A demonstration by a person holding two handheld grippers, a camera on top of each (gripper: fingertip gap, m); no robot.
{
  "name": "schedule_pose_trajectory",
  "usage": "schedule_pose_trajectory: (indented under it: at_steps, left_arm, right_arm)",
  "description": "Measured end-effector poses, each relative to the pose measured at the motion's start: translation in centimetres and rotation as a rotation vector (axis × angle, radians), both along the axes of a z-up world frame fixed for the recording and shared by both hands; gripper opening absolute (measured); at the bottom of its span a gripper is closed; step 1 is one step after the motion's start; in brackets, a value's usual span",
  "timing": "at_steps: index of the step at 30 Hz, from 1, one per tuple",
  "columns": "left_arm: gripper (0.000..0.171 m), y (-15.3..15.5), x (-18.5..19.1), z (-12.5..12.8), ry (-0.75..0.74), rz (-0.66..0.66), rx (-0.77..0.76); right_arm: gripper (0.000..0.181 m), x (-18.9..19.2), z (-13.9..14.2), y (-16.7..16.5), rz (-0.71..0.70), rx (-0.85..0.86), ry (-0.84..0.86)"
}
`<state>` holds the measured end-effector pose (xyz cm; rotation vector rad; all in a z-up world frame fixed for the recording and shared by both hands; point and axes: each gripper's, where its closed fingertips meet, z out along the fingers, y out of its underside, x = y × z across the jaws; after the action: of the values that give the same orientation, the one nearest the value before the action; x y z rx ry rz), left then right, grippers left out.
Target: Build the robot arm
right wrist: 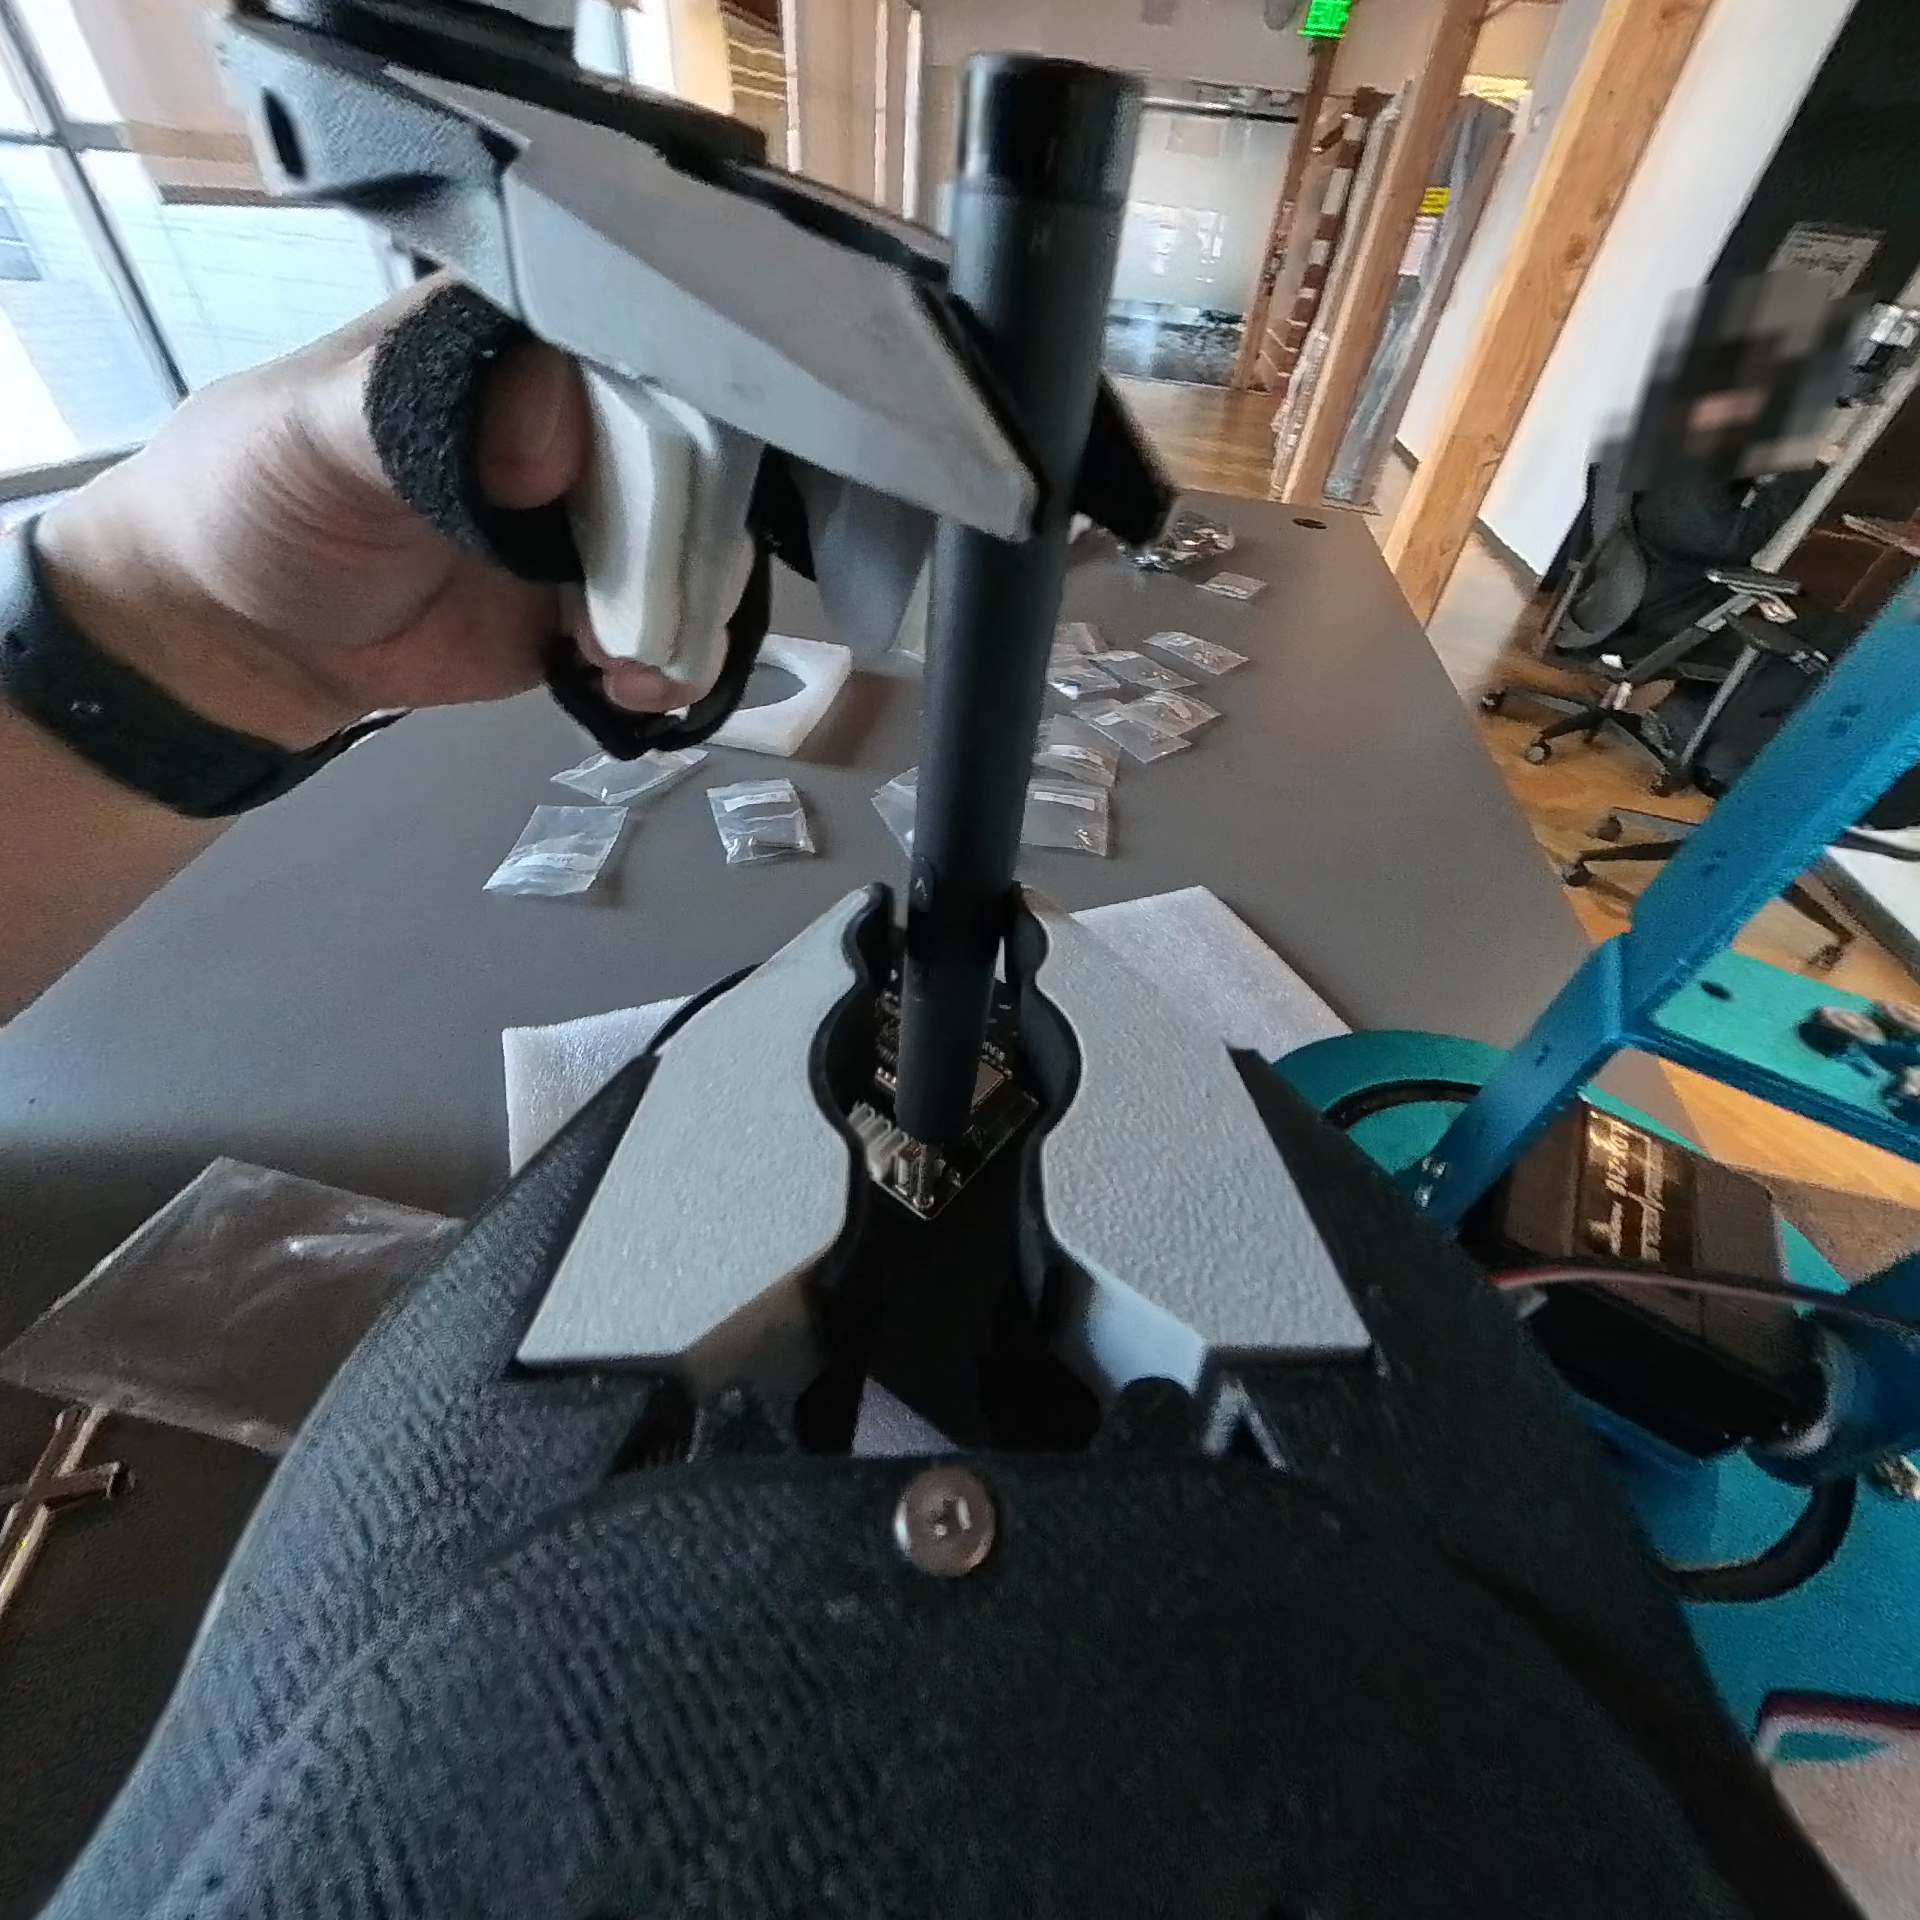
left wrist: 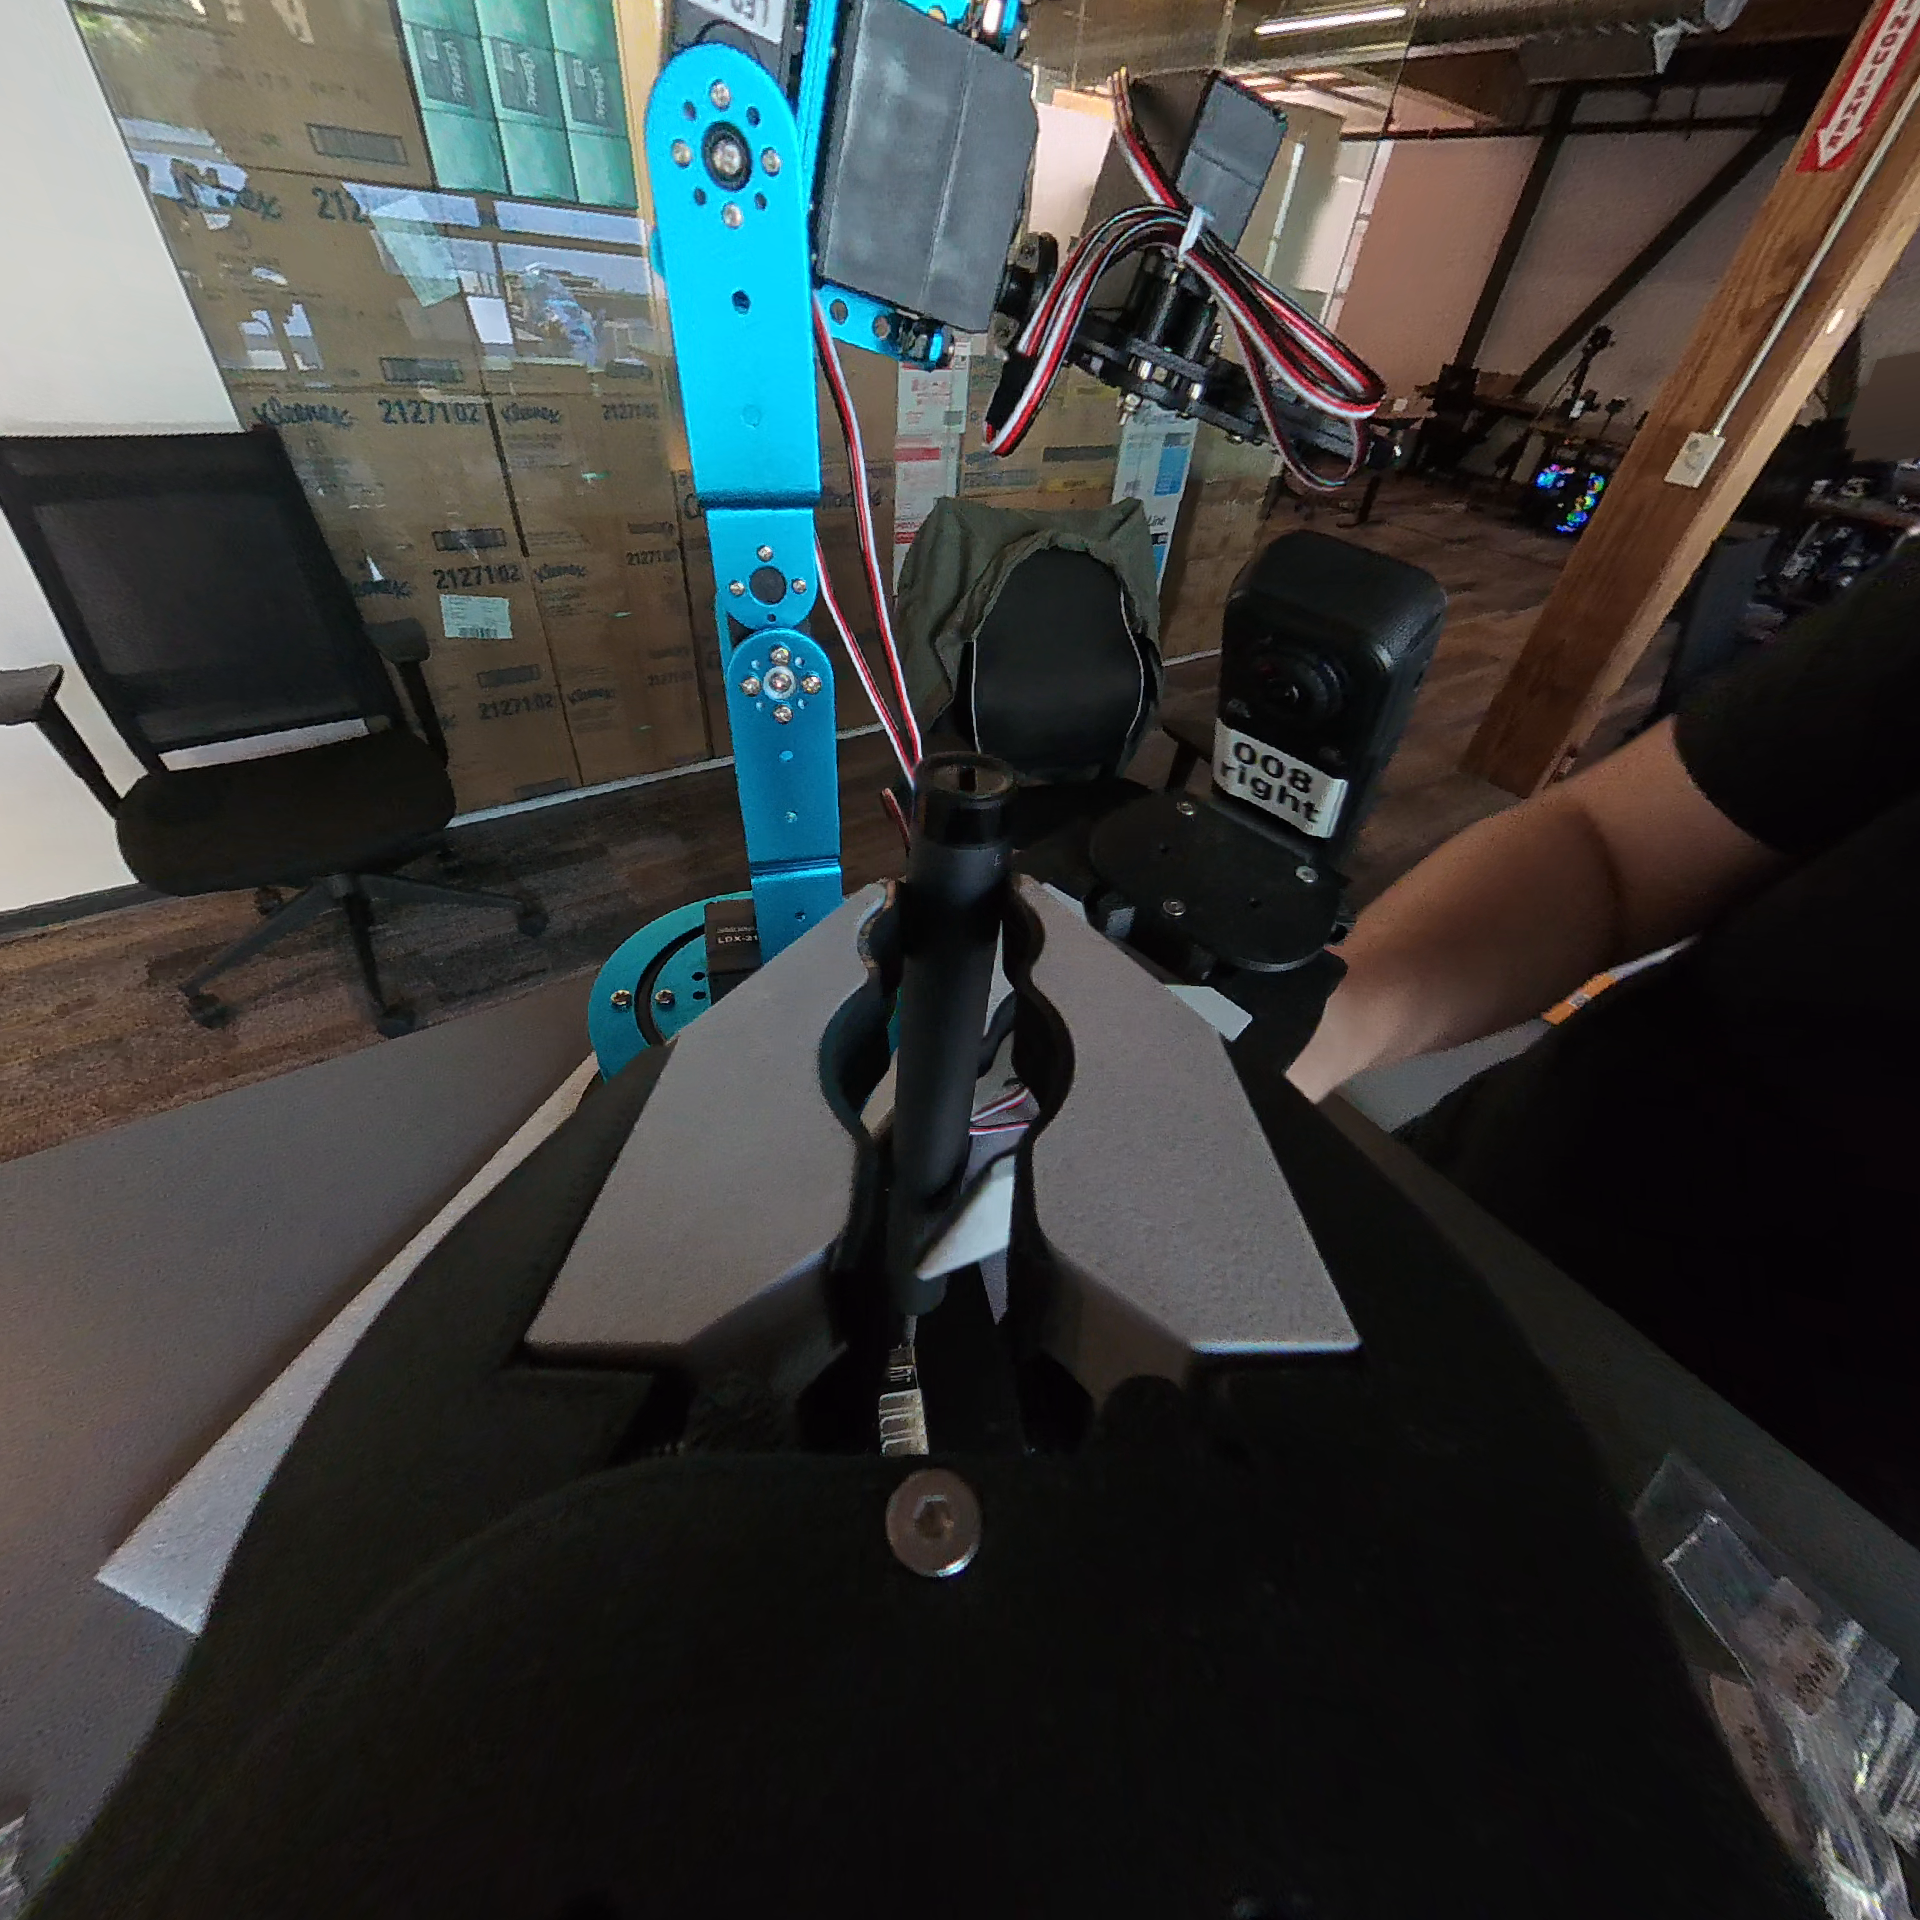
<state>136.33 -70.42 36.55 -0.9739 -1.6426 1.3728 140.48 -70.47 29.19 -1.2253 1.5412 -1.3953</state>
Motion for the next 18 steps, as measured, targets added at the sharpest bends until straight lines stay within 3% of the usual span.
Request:
schedule_pose_trajectory:
  at_steps: [3, 11, 18]
  left_arm:
    - [0.016, 0.2, 0.0, 0.0, 0.003, -0.01, -0.011]
    - [0.016, 0.9, -0.1, 0.0, -0.007, -0.064, -0.042]
    - [0.018, 0.7, 0.0, 0.3, 0.118, -0.096, 0.008]
  right_arm:
    - [0.028, 0.0, -1.0, 0.5, 0.067, -0.021, 0.047]
    - [0.017, -0.3, -1.0, 0.7, 0.17, -0.015, 0.022]
    - [0.017, -0.2, -1.1, 0.3, 0.078, -0.016, 0.021]
